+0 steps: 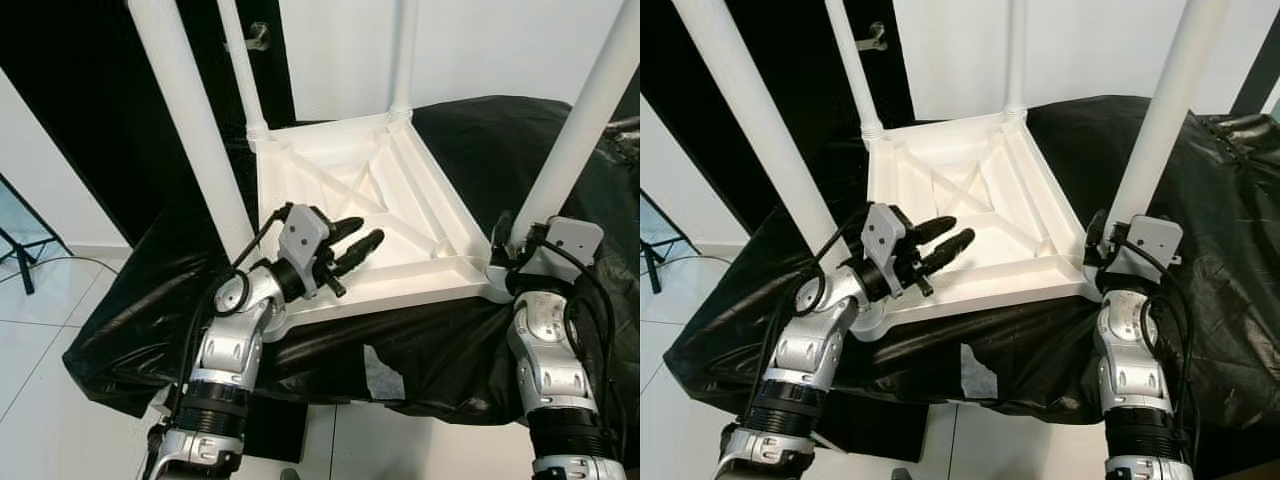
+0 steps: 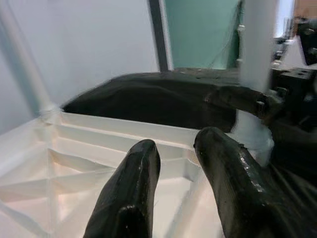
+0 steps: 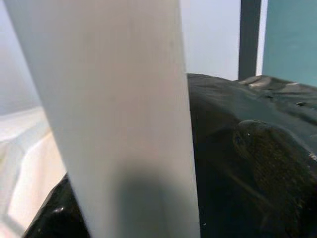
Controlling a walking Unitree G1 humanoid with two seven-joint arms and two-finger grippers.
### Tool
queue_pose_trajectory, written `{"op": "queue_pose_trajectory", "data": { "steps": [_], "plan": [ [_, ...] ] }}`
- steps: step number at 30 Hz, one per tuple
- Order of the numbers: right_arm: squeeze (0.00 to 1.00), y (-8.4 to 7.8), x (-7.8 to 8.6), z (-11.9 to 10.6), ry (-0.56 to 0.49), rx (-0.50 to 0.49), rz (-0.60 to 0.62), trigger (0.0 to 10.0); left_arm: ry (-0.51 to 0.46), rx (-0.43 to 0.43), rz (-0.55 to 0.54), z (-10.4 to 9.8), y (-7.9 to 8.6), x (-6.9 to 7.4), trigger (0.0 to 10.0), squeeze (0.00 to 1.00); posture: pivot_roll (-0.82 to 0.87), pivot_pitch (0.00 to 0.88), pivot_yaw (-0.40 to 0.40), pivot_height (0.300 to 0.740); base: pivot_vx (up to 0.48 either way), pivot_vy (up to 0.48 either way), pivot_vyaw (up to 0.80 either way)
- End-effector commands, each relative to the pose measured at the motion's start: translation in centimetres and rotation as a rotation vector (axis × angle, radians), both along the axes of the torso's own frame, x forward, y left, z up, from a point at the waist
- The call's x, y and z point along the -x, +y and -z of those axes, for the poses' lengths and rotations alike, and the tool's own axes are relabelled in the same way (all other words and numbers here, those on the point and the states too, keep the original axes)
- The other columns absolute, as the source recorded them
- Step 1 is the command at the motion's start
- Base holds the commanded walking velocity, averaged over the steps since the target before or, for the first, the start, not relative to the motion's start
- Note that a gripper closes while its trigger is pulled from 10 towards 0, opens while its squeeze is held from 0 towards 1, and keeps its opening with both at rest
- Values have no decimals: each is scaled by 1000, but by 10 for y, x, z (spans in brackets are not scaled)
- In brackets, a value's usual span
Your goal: Building children table
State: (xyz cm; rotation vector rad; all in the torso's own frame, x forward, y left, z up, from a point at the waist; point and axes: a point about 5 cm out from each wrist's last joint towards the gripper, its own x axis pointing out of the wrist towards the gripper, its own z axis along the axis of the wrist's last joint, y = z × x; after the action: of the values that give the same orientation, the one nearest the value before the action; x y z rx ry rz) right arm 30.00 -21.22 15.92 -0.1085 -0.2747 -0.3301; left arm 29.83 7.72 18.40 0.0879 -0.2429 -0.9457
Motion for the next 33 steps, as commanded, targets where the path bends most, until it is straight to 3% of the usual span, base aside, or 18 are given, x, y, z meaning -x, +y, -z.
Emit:
{"op": "queue_pose_trajectory", "data": {
  "steps": [1,2,4,9,10,15,17,24,26,27,30,33],
  "plan": [
    [0,19,-1,-2,-18,2,-108,10000,31,-11,43,2,4,10,10000,0,-61,0,75,740,0,0,0],
    [0,19,-1,-2,-18,2,-108,10000,31,-11,43,2,4,10,10000,0,-61,0,75,740,0,0,0],
    [0,42,-1,0,-15,9,-223,10000,57,-44,76,8,12,27,10000,0,-46,0,63,740,0,0,0],
    [0,51,0,6,11,3,-261,10000,85,-66,52,12,26,48,10000,0,-19,0,42,740,0,0,0],
    [0,52,-1,7,18,3,-278,10000,85,-85,2,13,34,57,10000,0,19,0,11,740,0,0,0],
    [0,52,-4,7,27,10,-300,10000,97,-114,-88,15,48,67,10000,0,34,0,3,740,0,0,0],
    [0,47,-9,8,39,14,-315,10000,131,-185,-214,21,70,83,10000,0,75,0,-23,740,0,0,0],
    [0,47,-12,9,50,23,-340,10000,156,-219,-278,17,85,97,10000,0,105,0,-43,740,0,0,0],
    [0,45,-14,8,53,28,-348,10000,160,-266,-361,16,106,105,10000,0,118,0,-46,740,0,0,0],
    [0,45,-14,8,53,28,-348,10000,160,-266,-361,16,106,105,10000,0,118,0,-46,740,0,0,0],
    [0,46,-13,10,58,30,-367,10000,160,-256,-478,13,130,107,10000,0,124,0,-51,740,0,0,0],
    [0,48,-9,14,74,29,-377,10000,155,-249,-526,11,138,107,10000,0,122,0,-48,740,0,0,0]
  ]
}}
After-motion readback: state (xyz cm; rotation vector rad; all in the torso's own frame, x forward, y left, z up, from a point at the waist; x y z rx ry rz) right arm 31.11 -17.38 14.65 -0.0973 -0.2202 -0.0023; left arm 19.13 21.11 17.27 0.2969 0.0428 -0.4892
